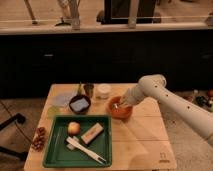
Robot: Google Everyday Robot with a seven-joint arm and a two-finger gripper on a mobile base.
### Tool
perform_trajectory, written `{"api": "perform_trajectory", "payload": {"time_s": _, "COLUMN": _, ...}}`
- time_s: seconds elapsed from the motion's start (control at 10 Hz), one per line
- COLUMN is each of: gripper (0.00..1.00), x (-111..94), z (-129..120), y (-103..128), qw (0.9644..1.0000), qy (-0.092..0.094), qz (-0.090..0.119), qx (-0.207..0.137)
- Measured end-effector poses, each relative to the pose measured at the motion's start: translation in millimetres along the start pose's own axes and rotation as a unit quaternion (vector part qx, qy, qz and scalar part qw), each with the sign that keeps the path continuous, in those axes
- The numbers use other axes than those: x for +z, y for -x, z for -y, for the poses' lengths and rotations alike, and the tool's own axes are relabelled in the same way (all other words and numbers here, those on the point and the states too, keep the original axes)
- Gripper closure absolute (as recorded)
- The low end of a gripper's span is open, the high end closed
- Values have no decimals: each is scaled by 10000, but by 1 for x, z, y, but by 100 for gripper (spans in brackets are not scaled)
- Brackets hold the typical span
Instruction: Place fork in red bowl
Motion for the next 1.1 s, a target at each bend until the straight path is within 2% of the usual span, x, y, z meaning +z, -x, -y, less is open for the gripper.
{"api": "perform_trajectory", "payload": {"time_s": 0.5, "gripper": 98, "x": 12, "z": 5, "y": 0, "qw": 9999, "qy": 48, "qz": 130, "qx": -21}}
{"api": "perform_trajectory", "payload": {"time_s": 0.7, "gripper": 82, "x": 14, "z": 7, "y": 1, "qw": 9999, "qy": 41, "qz": 160, "qx": 2}}
{"api": "perform_trajectory", "payload": {"time_s": 1.1, "gripper": 40, "x": 15, "z": 8, "y": 0, "qw": 9996, "qy": -60, "qz": 274, "qx": 67}}
